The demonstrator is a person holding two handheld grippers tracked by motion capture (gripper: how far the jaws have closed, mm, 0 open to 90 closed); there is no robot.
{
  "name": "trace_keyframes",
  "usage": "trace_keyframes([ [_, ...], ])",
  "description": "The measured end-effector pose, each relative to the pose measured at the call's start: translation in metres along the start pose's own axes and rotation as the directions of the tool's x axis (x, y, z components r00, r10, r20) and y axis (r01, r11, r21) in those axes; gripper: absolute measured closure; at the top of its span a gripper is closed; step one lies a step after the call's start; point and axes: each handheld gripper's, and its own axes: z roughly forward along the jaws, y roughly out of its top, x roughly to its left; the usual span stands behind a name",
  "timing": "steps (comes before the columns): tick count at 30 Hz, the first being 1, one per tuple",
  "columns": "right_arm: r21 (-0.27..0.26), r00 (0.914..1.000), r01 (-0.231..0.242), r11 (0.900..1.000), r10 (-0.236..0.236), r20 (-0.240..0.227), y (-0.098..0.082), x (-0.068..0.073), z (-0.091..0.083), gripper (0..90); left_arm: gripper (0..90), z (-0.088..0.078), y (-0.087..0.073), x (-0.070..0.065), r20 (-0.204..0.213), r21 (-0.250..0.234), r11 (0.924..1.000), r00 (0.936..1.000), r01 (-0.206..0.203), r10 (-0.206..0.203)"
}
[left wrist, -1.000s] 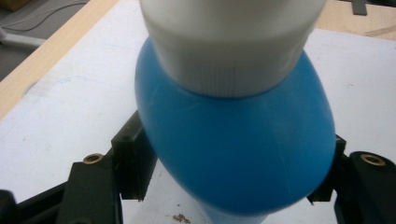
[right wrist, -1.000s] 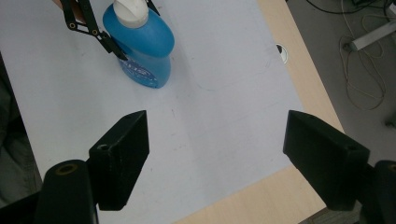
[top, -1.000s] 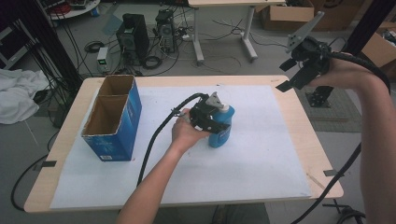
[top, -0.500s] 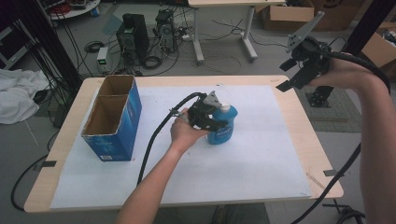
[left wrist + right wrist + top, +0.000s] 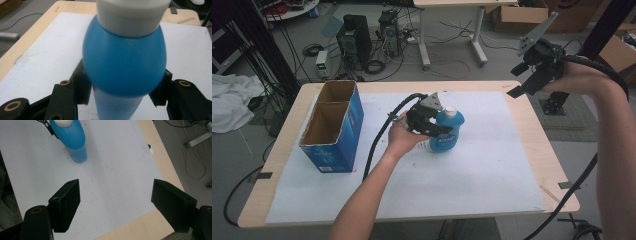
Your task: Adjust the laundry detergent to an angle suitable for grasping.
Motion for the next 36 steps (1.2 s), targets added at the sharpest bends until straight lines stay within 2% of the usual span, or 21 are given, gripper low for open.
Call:
trace_keyframes([
  [8,-0.002,1.0000,0.004,1.000,-0.004,0.000,0.002,0.001,-0.002,23.1,47.0,-0.020,-0.003,0.006,0.070,-0.023,0.9997,0.9975,-0.011,0.012],
  [14,0.000,1.0000,0.005,1.000,-0.005,0.000,0.004,0.002,-0.002,23.1,47.0,-0.032,-0.009,0.005,0.120,-0.044,0.9986,0.9921,-0.030,0.035],
  [17,0.000,1.0000,0.005,1.000,-0.005,0.002,0.004,0.003,-0.003,23.1,47.0,-0.037,-0.014,0.004,0.141,-0.037,0.9986,0.9891,-0.038,0.042],
  [28,0.004,1.0000,0.007,1.000,-0.007,0.000,0.008,0.006,-0.001,23.2,47.0,-0.047,-0.043,-0.001,0.168,-0.053,0.9978,0.9846,-0.040,0.048],
  [36,0.008,0.9999,0.012,1.000,-0.012,-0.001,0.011,0.008,0.001,23.2,46.8,-0.051,-0.056,-0.001,0.179,-0.055,0.9978,0.9828,-0.037,0.046],
])
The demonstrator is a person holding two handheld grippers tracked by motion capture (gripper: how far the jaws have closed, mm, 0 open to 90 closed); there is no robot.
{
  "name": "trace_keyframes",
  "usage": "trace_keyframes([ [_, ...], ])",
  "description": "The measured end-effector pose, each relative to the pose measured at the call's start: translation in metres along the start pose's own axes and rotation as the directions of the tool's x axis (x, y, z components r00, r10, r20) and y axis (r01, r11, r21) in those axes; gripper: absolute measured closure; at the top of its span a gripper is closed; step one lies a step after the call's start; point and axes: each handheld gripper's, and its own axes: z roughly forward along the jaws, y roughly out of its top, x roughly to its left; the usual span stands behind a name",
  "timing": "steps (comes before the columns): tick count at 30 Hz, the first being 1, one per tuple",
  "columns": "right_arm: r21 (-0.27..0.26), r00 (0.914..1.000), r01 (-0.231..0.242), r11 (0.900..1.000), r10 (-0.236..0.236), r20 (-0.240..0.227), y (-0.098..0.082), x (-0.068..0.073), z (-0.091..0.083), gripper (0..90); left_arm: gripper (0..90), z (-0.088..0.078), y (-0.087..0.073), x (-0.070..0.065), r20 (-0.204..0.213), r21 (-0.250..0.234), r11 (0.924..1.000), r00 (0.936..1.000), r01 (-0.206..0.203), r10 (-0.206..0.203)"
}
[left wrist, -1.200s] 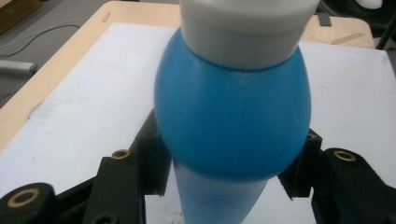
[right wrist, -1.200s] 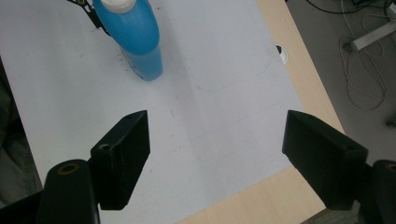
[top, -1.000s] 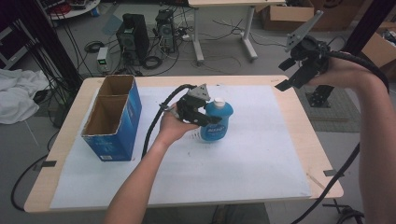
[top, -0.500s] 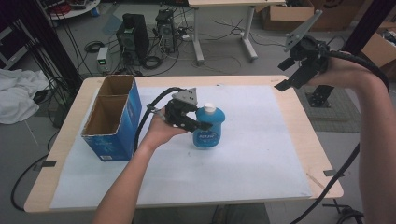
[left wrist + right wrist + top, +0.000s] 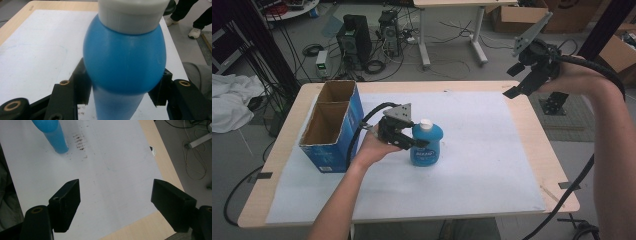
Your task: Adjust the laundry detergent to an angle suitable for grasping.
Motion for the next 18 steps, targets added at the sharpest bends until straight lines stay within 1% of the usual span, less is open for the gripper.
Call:
trace_keyframes([
  [4,0.002,1.0000,-0.005,1.000,0.005,-0.002,0.000,0.000,0.000,23.2,46.7,-0.001,-0.007,-0.001,0.000,-0.007,0.9998,0.9999,0.017,-0.017],
  [9,0.006,1.0000,-0.003,1.000,0.003,-0.004,0.001,0.001,0.002,23.2,46.2,0.001,-0.015,-0.003,0.004,0.002,0.9997,0.9997,0.025,-0.025],
  [11,0.007,1.0000,-0.003,1.000,0.003,-0.005,0.001,0.001,0.002,23.2,46.1,0.000,-0.018,-0.003,0.008,-0.014,0.9992,0.9993,0.036,-0.036],
  [15,0.007,1.0000,-0.003,1.000,0.004,-0.005,0.001,0.001,0.002,23.2,45.1,-0.002,-0.022,-0.004,0.006,-0.024,0.9991,0.9993,0.036,-0.036],
  [18,0.004,1.0000,-0.003,1.000,0.003,-0.004,0.002,0.002,0.001,23.2,44.2,-0.003,-0.023,-0.003,0.004,-0.019,0.9987,0.9989,0.047,-0.047],
])
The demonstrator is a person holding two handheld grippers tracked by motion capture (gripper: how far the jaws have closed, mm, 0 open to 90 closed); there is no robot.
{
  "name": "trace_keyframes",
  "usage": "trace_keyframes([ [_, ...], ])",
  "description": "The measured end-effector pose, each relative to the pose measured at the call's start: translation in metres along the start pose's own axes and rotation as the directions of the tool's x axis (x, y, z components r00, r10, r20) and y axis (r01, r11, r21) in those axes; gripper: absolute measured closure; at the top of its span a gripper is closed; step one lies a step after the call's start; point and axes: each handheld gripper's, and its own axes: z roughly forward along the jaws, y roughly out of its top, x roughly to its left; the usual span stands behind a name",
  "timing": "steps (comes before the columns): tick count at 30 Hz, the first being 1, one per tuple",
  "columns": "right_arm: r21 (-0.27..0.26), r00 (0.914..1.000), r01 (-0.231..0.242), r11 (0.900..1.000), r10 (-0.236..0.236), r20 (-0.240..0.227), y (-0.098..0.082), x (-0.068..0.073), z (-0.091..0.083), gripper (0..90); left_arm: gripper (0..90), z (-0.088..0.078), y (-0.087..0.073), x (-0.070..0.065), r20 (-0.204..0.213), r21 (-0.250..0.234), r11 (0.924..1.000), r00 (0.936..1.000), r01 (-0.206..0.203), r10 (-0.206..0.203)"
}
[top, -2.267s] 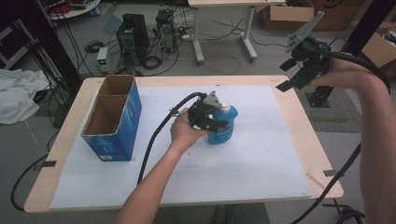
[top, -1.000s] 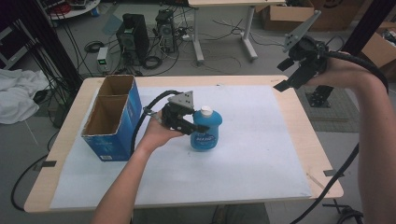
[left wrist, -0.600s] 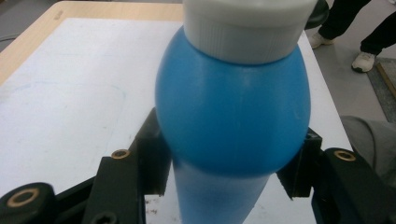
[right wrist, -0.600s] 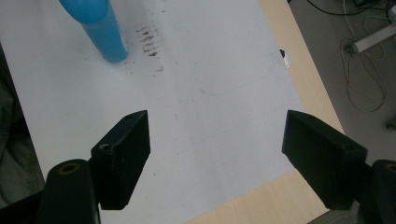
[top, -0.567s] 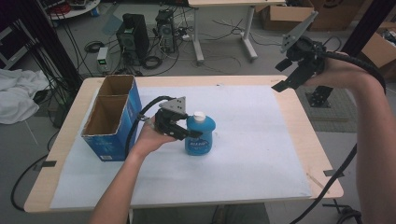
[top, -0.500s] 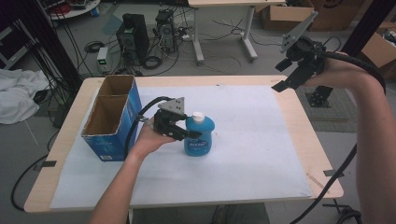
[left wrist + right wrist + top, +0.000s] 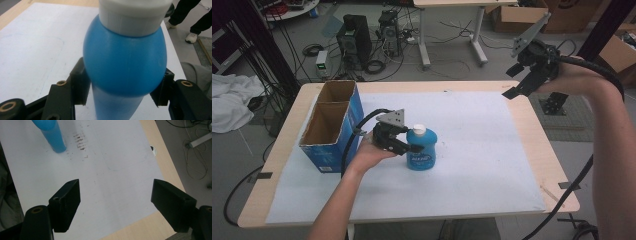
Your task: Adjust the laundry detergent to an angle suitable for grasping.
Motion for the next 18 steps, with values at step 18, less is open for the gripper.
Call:
trace_keyframes([
  [18,-0.009,0.9999,0.011,1.000,-0.011,-0.010,0.001,0.001,-0.001,23.0,15.3,-0.036,0.025,-0.018,-0.165,0.193,0.9807,0.9863,0.034,-0.001],
])
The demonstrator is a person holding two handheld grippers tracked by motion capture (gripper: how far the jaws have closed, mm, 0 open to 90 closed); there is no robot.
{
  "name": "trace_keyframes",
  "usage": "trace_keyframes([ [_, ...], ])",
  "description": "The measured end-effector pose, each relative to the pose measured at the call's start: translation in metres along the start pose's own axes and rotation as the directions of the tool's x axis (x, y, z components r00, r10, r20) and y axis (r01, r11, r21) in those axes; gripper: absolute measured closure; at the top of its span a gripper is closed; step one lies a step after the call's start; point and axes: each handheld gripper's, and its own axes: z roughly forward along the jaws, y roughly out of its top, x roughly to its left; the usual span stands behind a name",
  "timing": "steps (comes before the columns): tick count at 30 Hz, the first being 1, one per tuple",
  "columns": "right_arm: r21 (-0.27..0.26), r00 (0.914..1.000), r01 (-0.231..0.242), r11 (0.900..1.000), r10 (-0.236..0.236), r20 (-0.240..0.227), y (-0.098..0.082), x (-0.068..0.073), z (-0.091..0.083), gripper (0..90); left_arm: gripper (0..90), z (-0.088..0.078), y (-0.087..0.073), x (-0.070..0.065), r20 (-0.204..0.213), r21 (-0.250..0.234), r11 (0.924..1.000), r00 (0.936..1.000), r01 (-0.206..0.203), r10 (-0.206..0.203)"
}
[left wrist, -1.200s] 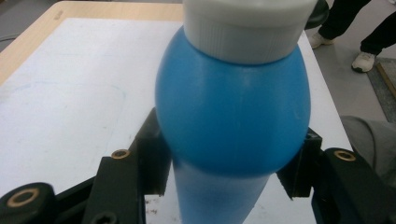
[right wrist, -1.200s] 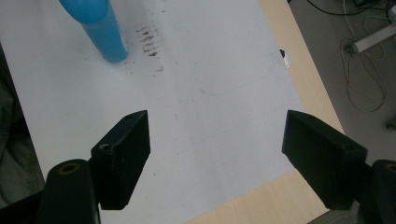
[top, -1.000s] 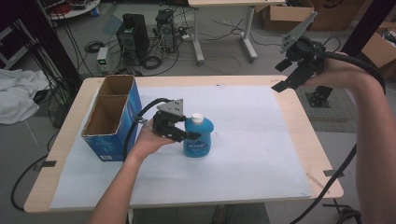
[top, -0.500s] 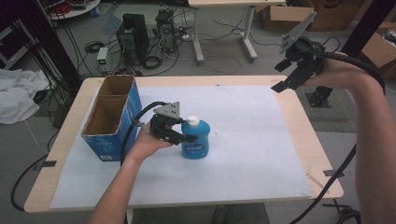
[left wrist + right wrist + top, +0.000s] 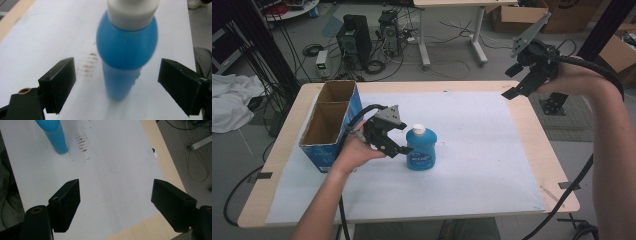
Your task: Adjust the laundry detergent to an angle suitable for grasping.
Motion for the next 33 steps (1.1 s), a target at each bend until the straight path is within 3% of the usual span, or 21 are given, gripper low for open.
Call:
trace_keyframes([
  [3,-0.001,1.0000,-0.001,1.000,0.001,0.000,0.000,0.000,0.000,22.9,13.7,-0.028,0.011,0.001,-0.061,0.022,0.9998,0.9981,-0.001,0.002],
  [7,-0.003,1.0000,-0.001,1.000,0.001,-0.001,0.001,0.001,0.000,22.8,13.7,-0.059,0.026,0.008,-0.105,0.045,0.9990,0.9944,0.002,0.002],
  [15,-0.002,1.0000,0.000,1.000,0.000,-0.005,0.004,0.001,0.001,22.7,14.6,-0.107,0.070,0.030,-0.181,0.138,0.9900,0.9834,0.028,-0.002],
  [19,0.004,1.0000,-0.002,1.000,0.002,-0.005,0.005,0.001,0.002,22.7,15.1,-0.119,0.087,0.040,-0.209,0.175,0.9836,0.9779,0.042,-0.005],
  [26,0.001,1.0000,0.004,1.000,-0.004,-0.009,0.006,0.002,0.004,22.6,14.7,-0.123,0.108,0.057,-0.242,0.269,0.9592,0.9702,0.085,-0.019],
  [28,0.004,1.0000,0.001,1.000,-0.001,-0.010,0.007,0.001,0.005,22.3,14.5,-0.122,0.113,0.061,-0.247,0.319,0.9436,0.9689,0.090,-0.009],
  [33,0.004,0.9999,0.001,1.000,-0.001,-0.011,0.005,0.000,0.006,22.3,14.5,-0.122,0.124,0.064,-0.248,0.377,0.9216,0.9687,0.093,0.004],
])
